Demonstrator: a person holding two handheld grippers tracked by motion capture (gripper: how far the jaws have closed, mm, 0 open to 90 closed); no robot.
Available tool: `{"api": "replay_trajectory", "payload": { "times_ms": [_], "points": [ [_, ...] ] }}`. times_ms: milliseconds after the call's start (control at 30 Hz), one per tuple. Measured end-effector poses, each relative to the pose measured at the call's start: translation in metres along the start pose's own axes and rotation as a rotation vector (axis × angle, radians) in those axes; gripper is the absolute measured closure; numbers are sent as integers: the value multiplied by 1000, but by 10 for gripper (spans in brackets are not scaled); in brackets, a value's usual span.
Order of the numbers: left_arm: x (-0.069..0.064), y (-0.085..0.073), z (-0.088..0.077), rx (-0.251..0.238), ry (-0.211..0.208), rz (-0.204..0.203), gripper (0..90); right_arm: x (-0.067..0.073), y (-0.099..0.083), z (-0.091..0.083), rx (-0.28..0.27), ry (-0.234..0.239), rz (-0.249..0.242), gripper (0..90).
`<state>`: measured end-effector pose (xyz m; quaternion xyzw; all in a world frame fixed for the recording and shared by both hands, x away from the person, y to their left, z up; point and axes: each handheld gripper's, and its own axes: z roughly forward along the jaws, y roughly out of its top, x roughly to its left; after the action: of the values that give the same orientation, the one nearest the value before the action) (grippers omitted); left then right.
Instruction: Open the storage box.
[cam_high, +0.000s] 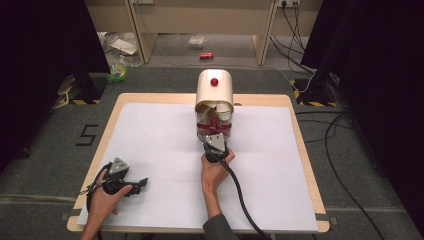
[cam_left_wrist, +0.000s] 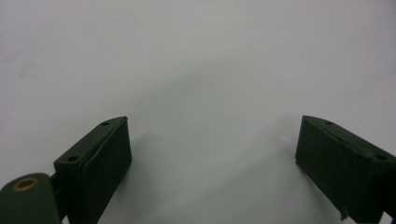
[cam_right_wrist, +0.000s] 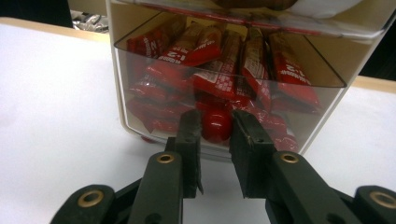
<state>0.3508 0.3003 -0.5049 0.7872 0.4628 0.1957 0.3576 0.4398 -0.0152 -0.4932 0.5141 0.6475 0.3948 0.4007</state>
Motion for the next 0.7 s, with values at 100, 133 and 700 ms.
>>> {"api": "replay_trajectory", "payload": {
  "times_ms": [100,133,700],
  "points": [
    [0,0,0,-1,0,1,97,1,0,0,1,-6,4,738],
    [0,0,0,-1,-1,0,97,1,0,0,2,-6,7,738],
    [0,0,0,-2,1,1,98,-3,-4,-10,0,36,-14,739]
  ]
}}
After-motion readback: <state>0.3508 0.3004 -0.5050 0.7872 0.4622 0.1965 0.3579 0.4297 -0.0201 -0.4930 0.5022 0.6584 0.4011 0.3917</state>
